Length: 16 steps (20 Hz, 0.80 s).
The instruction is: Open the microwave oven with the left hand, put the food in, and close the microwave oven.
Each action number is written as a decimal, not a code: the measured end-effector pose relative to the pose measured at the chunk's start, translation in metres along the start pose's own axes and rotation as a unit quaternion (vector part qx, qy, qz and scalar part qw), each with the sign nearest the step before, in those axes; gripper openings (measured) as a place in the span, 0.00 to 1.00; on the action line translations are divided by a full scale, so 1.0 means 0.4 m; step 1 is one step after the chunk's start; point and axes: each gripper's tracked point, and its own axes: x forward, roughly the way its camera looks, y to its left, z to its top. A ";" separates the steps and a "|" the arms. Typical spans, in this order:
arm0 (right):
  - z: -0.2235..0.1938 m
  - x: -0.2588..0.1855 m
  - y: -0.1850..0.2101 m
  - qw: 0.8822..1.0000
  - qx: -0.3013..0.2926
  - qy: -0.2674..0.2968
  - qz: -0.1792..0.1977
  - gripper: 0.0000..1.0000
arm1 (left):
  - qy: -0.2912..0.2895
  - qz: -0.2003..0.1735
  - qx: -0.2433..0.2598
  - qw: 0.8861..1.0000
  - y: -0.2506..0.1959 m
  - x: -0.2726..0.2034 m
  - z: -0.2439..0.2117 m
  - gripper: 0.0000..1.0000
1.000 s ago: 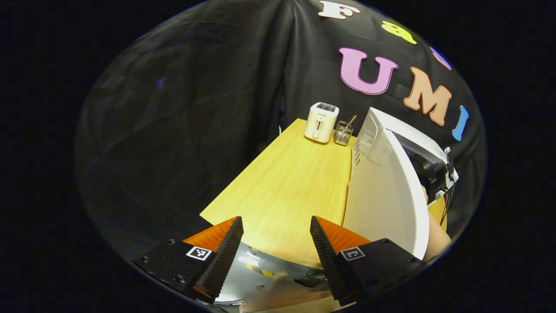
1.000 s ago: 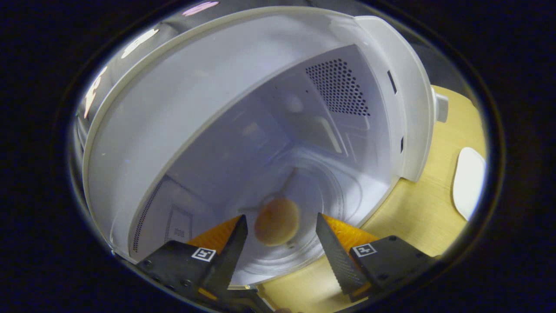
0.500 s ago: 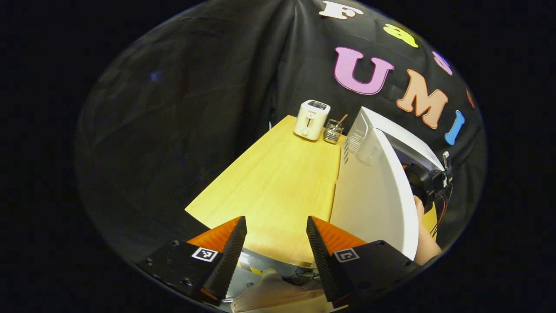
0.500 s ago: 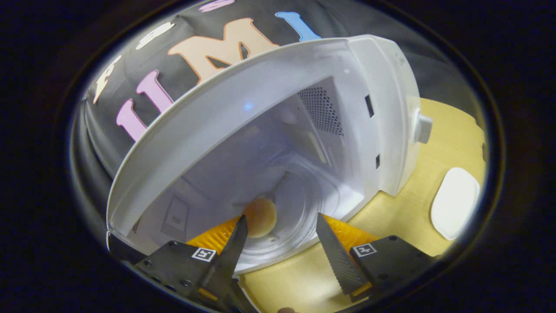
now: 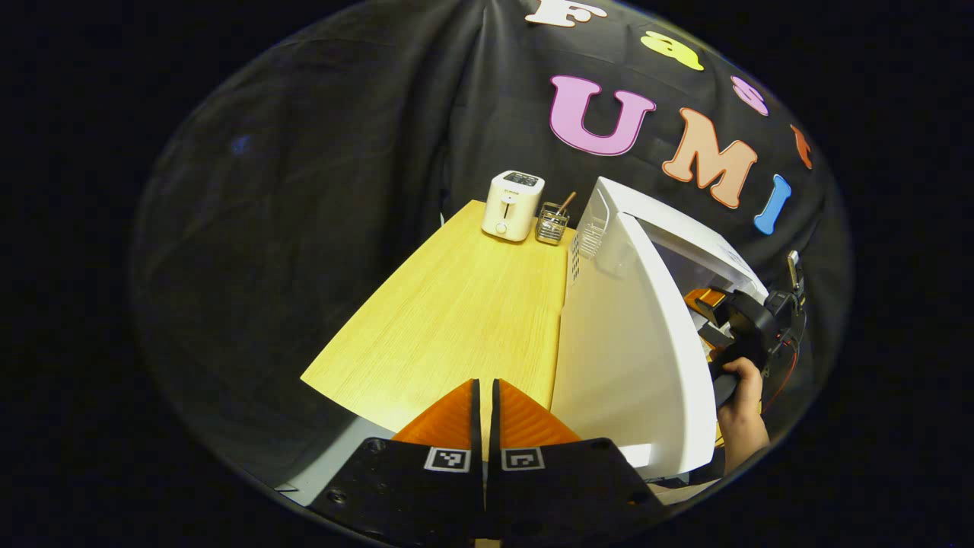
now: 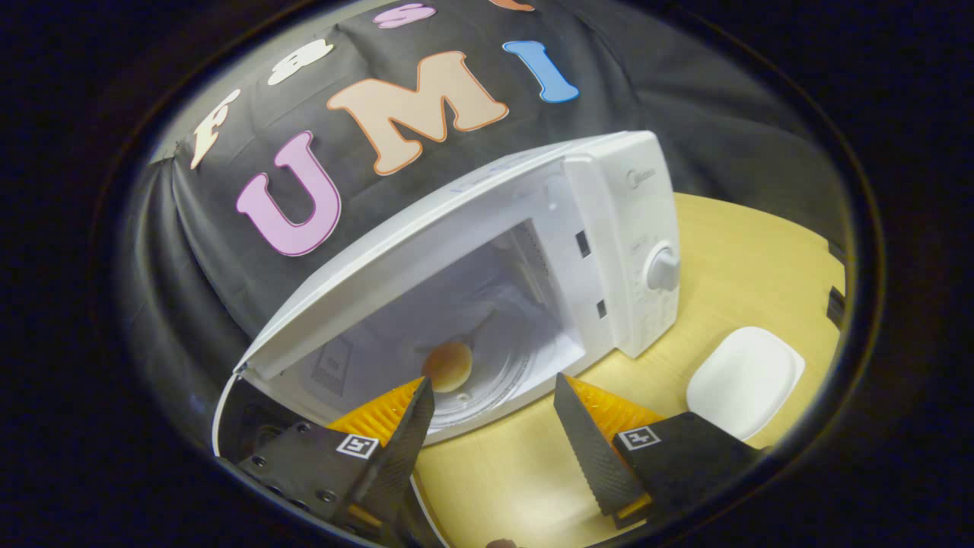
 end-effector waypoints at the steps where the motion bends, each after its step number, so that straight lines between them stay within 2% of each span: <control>1: 0.006 -0.023 -0.012 1.000 -0.006 -0.001 -0.002 0.87 | 0.002 -0.009 0.002 1.000 -0.010 0.003 -0.001 0.01; 2: 0.012 -0.044 -0.022 1.000 -0.011 -0.001 -0.004 0.97 | 0.005 -0.016 0.005 1.000 -0.018 0.003 -0.008 0.01; 5: 0.027 -0.124 -0.043 1.000 -0.018 -0.002 -0.003 0.97 | 0.012 -0.043 0.015 0.999 -0.051 0.004 -0.015 0.02; 6: 0.035 -0.146 -0.051 1.000 -0.022 -0.004 -0.004 0.87 | 0.015 -0.051 0.019 0.998 -0.064 0.005 -0.021 0.01; 7: 0.042 -0.172 -0.062 1.000 -0.025 -0.006 -0.007 0.98 | 0.019 -0.060 0.022 0.998 -0.075 0.004 -0.027 0.01; 8: 0.051 -0.198 -0.073 1.000 -0.027 -0.009 -0.009 0.98 | 0.021 -0.068 0.026 0.997 -0.087 0.002 -0.032 0.01; 11: 0.067 -0.276 -0.116 0.999 -0.035 -0.012 -0.018 0.98 | 0.028 -0.092 0.033 0.995 -0.120 0.000 -0.047 0.01; 12: 0.068 -0.298 -0.134 0.999 -0.042 -0.010 -0.022 0.87 | 0.033 -0.099 0.034 0.994 -0.129 -0.002 -0.056 0.01; 16: 0.076 -0.379 -0.208 0.997 -0.059 -0.008 -0.047 0.87 | 0.041 -0.123 0.027 0.991 -0.166 -0.001 -0.069 0.01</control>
